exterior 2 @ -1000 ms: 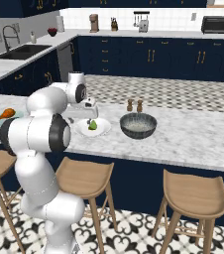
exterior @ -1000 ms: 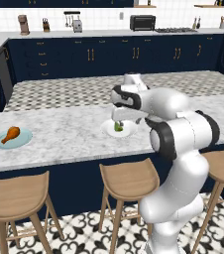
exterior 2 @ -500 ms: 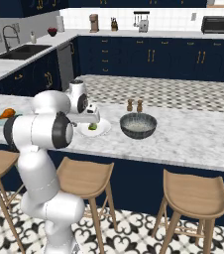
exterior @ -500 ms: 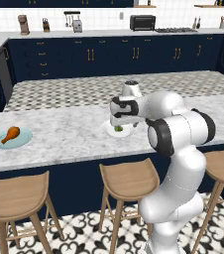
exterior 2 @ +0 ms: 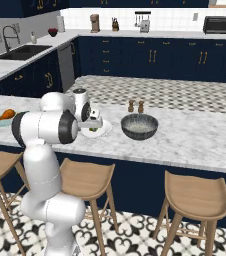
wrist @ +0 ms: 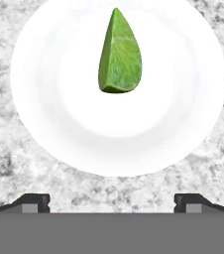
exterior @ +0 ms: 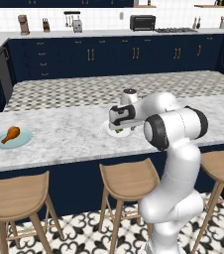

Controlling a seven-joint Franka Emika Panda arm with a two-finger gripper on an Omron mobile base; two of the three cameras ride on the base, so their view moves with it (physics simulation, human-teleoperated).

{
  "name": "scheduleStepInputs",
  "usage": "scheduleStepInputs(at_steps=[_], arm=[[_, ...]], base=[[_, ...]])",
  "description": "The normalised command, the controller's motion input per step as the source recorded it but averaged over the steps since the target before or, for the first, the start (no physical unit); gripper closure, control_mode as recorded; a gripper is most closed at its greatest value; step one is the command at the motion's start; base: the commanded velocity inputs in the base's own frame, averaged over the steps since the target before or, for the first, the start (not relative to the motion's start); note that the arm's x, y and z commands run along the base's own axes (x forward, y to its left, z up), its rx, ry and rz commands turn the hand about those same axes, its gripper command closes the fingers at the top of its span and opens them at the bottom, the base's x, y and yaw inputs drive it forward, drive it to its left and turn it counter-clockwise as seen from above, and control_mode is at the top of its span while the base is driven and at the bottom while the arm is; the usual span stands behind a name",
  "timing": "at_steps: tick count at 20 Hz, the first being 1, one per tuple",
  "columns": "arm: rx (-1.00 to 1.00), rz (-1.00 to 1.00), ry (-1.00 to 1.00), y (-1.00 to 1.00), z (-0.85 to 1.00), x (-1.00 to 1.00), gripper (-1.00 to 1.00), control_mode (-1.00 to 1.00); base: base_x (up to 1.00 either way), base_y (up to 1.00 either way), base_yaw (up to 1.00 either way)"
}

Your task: Pick the chicken drumstick and lemon wedge from their plates and place them in the bowl. Then put the bowl in the fridge.

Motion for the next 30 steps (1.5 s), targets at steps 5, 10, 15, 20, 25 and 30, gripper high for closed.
scheduleStepInputs(at_steps=[5, 10, 15, 20, 25, 30], arm=[[0.00, 0.00, -0.03, 0.00, -0.23, 0.51, -1.00, -1.00], [0.00, 0.00, -0.05, 0.03, -0.24, 0.51, -1.00, -1.00], [0.00, 0.00, -0.08, 0.03, -0.26, 0.42, -1.00, -1.00], [0.00, 0.00, -0.11, 0.00, -0.34, 0.36, -1.00, -1.00], [0.00, 0.00, -0.02, 0.00, -0.15, 0.23, 1.00, -1.00], [0.00, 0.00, 0.00, -0.04, 0.00, -0.25, 1.00, -1.00]], base=[[0.00, 0.00, 0.00], [0.00, 0.00, 0.00], [0.00, 0.00, 0.00], [0.00, 0.00, 0.00], [0.00, 0.00, 0.00], [0.00, 0.00, 0.00]])
